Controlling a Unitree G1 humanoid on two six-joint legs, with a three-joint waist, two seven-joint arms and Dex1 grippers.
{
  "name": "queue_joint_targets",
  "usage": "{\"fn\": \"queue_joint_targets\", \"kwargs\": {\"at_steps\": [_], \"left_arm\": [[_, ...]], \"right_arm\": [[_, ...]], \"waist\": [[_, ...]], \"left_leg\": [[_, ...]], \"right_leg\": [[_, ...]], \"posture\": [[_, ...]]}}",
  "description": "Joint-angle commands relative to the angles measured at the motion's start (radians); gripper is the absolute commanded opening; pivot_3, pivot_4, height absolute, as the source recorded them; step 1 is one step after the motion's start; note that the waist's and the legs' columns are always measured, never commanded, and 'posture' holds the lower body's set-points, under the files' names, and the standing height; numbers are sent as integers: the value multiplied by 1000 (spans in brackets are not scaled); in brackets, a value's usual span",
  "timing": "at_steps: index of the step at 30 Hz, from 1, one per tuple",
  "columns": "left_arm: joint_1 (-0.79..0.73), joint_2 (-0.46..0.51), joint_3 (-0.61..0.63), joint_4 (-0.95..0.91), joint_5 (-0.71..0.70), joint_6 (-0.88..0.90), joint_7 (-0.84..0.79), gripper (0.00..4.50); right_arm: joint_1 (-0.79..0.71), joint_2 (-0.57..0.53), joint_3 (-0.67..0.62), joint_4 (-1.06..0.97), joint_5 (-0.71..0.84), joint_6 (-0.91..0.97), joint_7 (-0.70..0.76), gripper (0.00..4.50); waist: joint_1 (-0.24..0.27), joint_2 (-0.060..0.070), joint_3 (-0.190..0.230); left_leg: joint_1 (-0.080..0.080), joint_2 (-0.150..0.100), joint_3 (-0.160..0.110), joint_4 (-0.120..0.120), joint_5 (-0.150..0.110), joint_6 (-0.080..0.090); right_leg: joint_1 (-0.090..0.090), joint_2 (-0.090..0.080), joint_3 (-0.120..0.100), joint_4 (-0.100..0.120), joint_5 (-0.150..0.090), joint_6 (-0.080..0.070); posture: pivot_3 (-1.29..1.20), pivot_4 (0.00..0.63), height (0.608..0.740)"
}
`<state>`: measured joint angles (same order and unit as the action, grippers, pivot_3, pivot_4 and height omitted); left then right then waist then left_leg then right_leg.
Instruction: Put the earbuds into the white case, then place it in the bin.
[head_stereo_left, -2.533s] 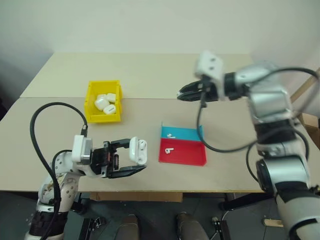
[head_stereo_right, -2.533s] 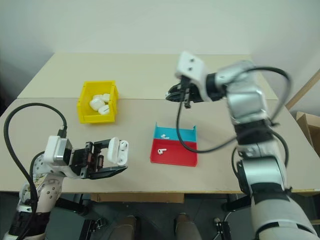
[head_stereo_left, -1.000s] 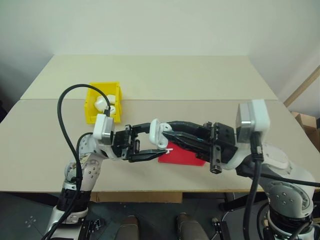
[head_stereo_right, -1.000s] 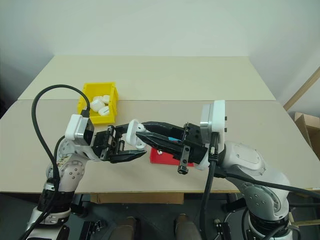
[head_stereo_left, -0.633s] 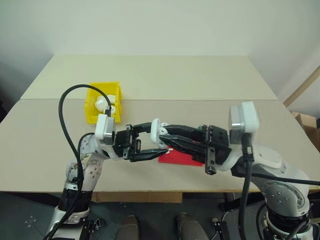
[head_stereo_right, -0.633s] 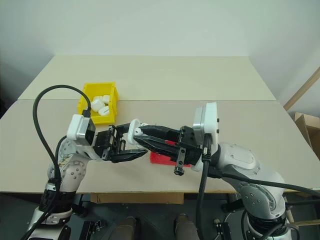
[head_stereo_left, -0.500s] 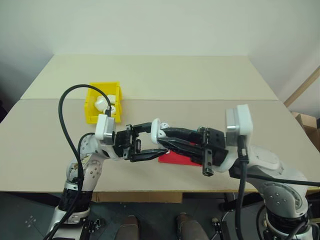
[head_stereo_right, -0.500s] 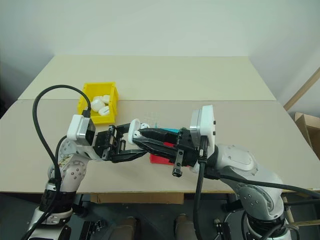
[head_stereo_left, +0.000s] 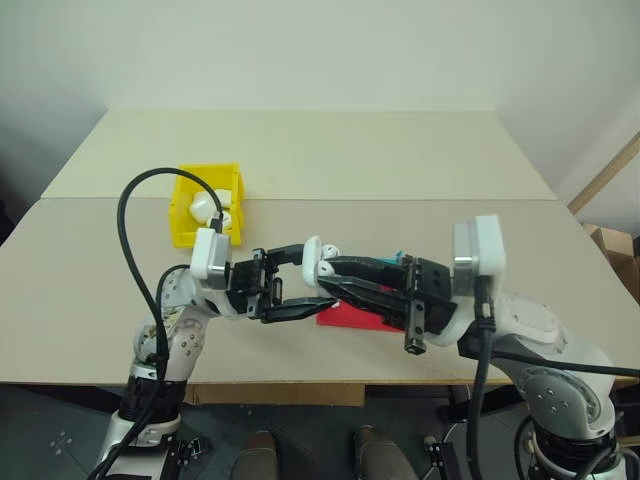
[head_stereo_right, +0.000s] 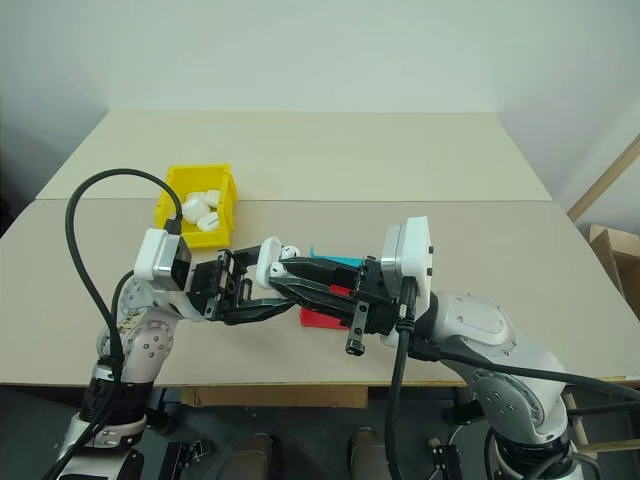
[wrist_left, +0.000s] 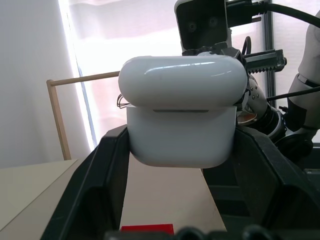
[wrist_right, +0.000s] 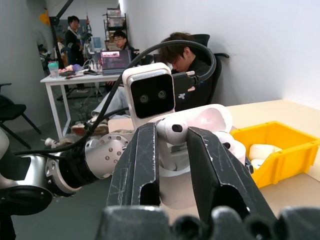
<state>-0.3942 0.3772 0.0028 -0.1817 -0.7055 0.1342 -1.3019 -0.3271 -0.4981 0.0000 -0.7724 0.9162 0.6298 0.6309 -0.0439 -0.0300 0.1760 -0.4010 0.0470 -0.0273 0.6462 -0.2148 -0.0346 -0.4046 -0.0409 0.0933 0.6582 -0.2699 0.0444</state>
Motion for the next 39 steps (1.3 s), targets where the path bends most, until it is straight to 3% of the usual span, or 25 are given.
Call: {"fn": "queue_joint_targets", "kwargs": {"at_steps": [1,6,13,18,24,27,34,39], "left_arm": [[-16,-6,7,-22,-8,-21,6,2763],[-15,-8,6,-21,-6,-23,5,2763],[-15,-6,5,-11,-4,-30,-1,2763],[-16,-6,4,-2,0,-31,-4,2763],[-42,0,3,56,8,-39,-36,2763],[-57,-3,1,85,18,-52,-44,2763],[-70,-14,-3,105,36,-64,-46,2763],[-76,-19,-7,124,56,-85,-48,2763]], "right_arm": [[5,-6,4,-20,-4,-33,16,1384],[15,-13,12,-27,-50,-57,15,2978],[23,-16,3,-21,-61,-94,39,2978],[10,-49,-112,8,7,-128,91,2978],[-214,-219,-152,141,0,-93,225,2978],[-371,-275,-81,219,-35,-24,247,2373],[-659,-265,91,339,-42,162,304,20],[-746,-222,154,362,-63,213,329,20]], "waist": [[0,0,0],[0,0,0],[0,0,0],[1,0,0],[-2,0,0],[-2,0,0],[1,0,0],[4,0,0]], "left_leg": [[0,0,0,0,0,0],[0,0,0,0,0,0],[0,0,0,0,0,0],[0,0,0,0,0,0],[1,0,1,0,0,0],[1,0,0,0,0,0],[-3,0,0,-1,0,0],[-4,0,-1,0,0,0]], "right_leg": [[0,0,0,0,0,0],[0,0,0,0,0,1],[0,0,0,0,-1,1],[0,0,0,0,0,1],[0,0,1,-1,0,1],[0,1,1,-1,0,1],[-2,0,0,-2,1,0],[-3,0,-1,-2,1,-1]], "posture": [[0,150,740],[0,150,740],[0,150,740],[0,150,740],[0,150,740],[0,150,740],[0,150,740],[0,150,740]]}}
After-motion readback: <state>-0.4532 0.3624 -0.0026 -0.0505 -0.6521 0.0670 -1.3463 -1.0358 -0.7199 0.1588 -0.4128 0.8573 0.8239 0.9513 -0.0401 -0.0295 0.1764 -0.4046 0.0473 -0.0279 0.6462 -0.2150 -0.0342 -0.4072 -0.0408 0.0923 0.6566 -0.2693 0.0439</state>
